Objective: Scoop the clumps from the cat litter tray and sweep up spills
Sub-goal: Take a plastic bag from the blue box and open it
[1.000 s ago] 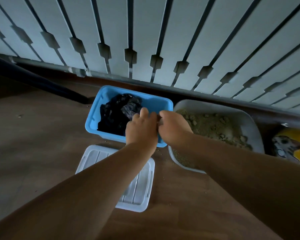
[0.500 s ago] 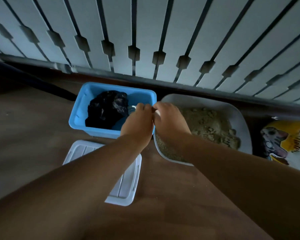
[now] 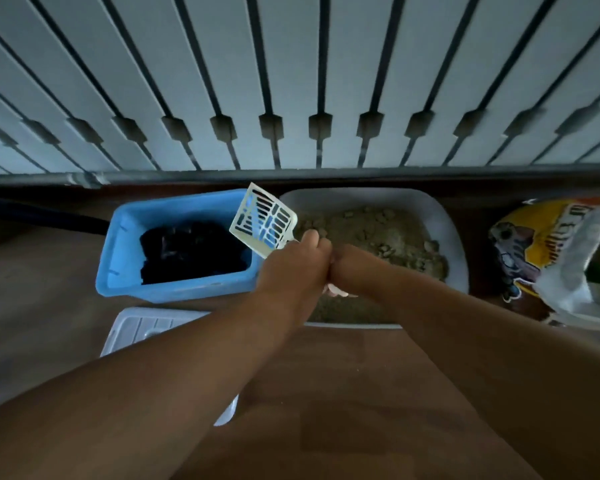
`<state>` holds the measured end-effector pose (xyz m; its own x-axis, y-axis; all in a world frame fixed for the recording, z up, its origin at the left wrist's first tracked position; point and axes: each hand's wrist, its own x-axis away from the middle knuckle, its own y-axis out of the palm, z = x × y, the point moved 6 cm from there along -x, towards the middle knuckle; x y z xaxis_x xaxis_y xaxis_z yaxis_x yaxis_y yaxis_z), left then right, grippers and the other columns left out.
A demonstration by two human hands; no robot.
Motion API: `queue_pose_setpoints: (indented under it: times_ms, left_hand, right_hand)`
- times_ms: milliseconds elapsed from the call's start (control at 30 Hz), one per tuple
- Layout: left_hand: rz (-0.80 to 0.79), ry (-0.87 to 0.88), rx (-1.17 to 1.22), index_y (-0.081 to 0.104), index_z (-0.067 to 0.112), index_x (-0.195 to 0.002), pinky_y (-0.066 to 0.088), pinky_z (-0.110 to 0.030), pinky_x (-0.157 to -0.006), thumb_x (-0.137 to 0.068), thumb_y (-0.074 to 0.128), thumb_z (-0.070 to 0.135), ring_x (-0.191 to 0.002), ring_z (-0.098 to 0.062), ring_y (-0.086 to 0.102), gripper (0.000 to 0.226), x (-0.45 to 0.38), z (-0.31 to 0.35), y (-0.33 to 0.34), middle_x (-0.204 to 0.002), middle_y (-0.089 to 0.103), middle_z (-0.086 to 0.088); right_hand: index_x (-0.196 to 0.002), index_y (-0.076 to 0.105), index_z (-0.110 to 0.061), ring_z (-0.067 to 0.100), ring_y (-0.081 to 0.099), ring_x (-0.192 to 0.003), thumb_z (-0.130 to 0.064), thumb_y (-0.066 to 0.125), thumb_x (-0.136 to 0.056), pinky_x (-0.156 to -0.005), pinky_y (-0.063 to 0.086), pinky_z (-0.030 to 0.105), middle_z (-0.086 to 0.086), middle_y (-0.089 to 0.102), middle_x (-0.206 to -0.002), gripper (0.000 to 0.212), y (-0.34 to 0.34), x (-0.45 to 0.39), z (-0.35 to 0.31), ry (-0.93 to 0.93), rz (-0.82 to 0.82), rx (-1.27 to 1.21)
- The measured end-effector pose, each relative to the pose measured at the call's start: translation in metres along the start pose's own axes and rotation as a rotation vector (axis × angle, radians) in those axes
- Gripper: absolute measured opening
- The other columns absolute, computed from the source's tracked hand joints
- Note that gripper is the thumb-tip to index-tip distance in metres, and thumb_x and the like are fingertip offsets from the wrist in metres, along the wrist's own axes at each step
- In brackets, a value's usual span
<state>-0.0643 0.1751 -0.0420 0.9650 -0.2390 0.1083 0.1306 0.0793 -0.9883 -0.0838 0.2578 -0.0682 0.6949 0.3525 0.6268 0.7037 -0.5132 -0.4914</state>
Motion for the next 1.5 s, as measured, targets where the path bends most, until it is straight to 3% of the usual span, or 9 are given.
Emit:
queue_pose_setpoints:
  times_ms: [167, 300, 400, 500, 733, 967, 1200, 1400, 1500]
  left_hand:
    - [0.038, 0.121, 0.107, 0.051, 0.014, -0.113, 0.051, -0.037, -0.073, -0.089, 0.062, 0.012, -0.100, -0.025, 0.058, 0.027, -0.004, 0.046, 0.004, -0.114, 0.049, -0.006]
    - [-0.028, 0.265, 0.147, 0.049, 0.012, -0.131, 0.053, -0.040, -0.089, -0.095, 0.055, 0.009, -0.115, -0.026, 0.054, 0.037, 0.002, 0.081, 0.029, -0.126, 0.046, -0.007]
    - [-0.086, 0.286, 0.197, 0.045, 0.013, -0.136, 0.051, -0.042, -0.093, -0.095, 0.058, 0.013, -0.119, -0.026, 0.051, 0.043, -0.001, 0.087, 0.043, -0.134, 0.041, -0.006]
    - [-0.076, 0.282, 0.273, 0.035, 0.018, -0.145, 0.048, -0.043, -0.099, -0.094, 0.059, 0.012, -0.130, -0.026, 0.042, 0.057, 0.005, 0.081, 0.052, -0.148, 0.030, -0.003]
    - [-0.120, 0.102, 0.291, 0.022, 0.019, -0.156, 0.032, -0.042, -0.118, -0.096, 0.052, 0.011, -0.149, -0.023, 0.017, 0.067, 0.014, 0.055, 0.066, -0.160, 0.021, -0.003]
    - [-0.188, 0.045, 0.316, 0.022, 0.022, -0.157, 0.026, -0.043, -0.121, -0.097, 0.050, 0.014, -0.151, -0.022, 0.014, 0.067, 0.021, 0.045, 0.076, -0.161, 0.020, -0.001]
    - [-0.033, 0.035, 0.334, 0.031, 0.022, -0.153, 0.013, -0.040, -0.123, -0.097, 0.050, 0.019, -0.153, -0.017, 0.001, 0.060, 0.032, 0.021, 0.061, -0.159, 0.022, 0.003]
    - [0.299, 0.044, 0.309, 0.057, 0.018, -0.134, 0.029, -0.044, -0.119, -0.089, 0.057, 0.014, -0.147, -0.021, 0.027, 0.046, 0.031, -0.020, 0.022, -0.148, 0.043, -0.003]
    - [0.468, -0.101, 0.317, 0.063, 0.017, -0.123, 0.036, -0.046, -0.112, -0.080, 0.060, 0.015, -0.137, -0.026, 0.042, 0.044, 0.025, -0.059, 0.001, -0.141, 0.049, -0.006]
  right_hand:
    - [-0.099, 0.067, -0.007, 0.011, 0.062, -0.065, -0.005, 0.050, -0.096, -0.072, 0.050, 0.029, 0.006, 0.069, -0.081, 0.018, -0.011, 0.010, 0.059, 0.163, -0.037, -0.362]
    - [-0.083, 0.058, -0.011, 0.009, 0.059, -0.059, 0.000, 0.048, -0.098, -0.061, 0.050, 0.022, 0.006, 0.061, -0.074, 0.021, -0.010, 0.025, 0.094, 0.225, -0.110, -0.401]
    - [-0.104, 0.067, -0.006, 0.020, 0.065, -0.083, -0.005, 0.052, -0.098, -0.082, 0.056, 0.036, 0.015, 0.069, -0.095, 0.016, -0.004, 0.026, 0.116, 0.305, -0.128, -0.630]
    - [-0.117, 0.066, -0.006, 0.021, 0.063, -0.094, -0.008, 0.054, -0.097, -0.087, 0.054, 0.039, 0.014, 0.068, -0.102, 0.024, 0.000, 0.024, 0.126, 0.370, -0.049, -0.806]
    - [-0.090, 0.069, -0.002, 0.020, 0.057, -0.078, -0.017, 0.042, -0.098, -0.083, 0.045, 0.039, 0.012, 0.066, -0.085, 0.031, 0.000, 0.028, 0.138, 0.515, -0.042, -1.099]
    - [-0.098, 0.069, 0.000, 0.023, 0.064, -0.068, -0.033, 0.036, -0.093, -0.055, 0.050, 0.026, 0.014, 0.070, -0.091, 0.047, -0.011, 0.044, 0.151, 0.615, -0.205, -0.776]
    - [-0.116, 0.063, 0.011, 0.039, 0.071, -0.089, -0.073, 0.028, -0.093, -0.069, 0.058, 0.039, 0.025, 0.073, -0.094, 0.094, -0.027, 0.061, 0.159, 0.856, -0.311, -0.078]
    - [-0.115, 0.068, -0.015, 0.026, 0.064, -0.100, -0.037, 0.051, -0.094, -0.087, 0.051, 0.036, 0.008, 0.067, -0.110, 0.035, -0.042, 0.014, 0.078, 0.389, 0.202, 0.676]
    - [-0.096, 0.069, -0.019, 0.025, 0.064, -0.088, -0.033, 0.053, -0.094, -0.070, 0.049, 0.033, 0.006, 0.068, -0.098, 0.022, -0.026, 0.008, 0.018, 0.187, 0.328, 0.786]
